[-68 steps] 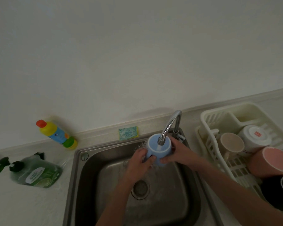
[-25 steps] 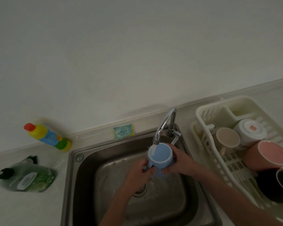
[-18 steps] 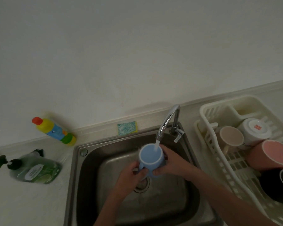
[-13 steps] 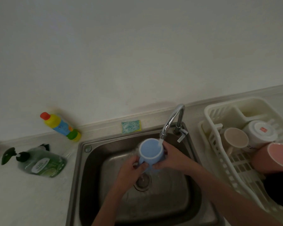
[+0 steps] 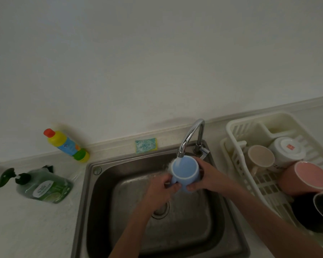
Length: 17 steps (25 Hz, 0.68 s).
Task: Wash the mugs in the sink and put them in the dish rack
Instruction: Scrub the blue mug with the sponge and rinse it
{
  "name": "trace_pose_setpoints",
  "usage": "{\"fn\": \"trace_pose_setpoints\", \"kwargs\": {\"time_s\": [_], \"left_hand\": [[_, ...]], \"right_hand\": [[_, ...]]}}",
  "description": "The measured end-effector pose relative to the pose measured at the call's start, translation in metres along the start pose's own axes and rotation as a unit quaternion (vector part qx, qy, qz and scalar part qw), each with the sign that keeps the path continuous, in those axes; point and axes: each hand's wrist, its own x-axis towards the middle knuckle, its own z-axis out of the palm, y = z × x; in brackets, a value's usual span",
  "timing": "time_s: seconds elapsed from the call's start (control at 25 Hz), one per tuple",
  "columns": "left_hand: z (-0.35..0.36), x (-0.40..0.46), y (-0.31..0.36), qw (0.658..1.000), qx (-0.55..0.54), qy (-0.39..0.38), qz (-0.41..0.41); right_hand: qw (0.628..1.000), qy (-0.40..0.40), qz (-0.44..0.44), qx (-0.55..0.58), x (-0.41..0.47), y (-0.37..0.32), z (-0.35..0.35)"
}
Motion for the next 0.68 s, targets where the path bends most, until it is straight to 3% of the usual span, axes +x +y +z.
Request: {"fn": "trace_pose_setpoints", "kwargs": {"time_s": [0.24,0.68], "left_hand": [[-0.001,-0.018,-0.014,0.996,-0.009,-0.061,-0.061],[-0.038,-0.001,-0.017,0.995,-0.061,0.006,-0.073]], "right_hand": [[0.999,-0.01,0.037,0.008,-0.014,0.009,0.028],[0.999,-0.027,0.03,-0.003,0.035,-0.017,0.033]]}}
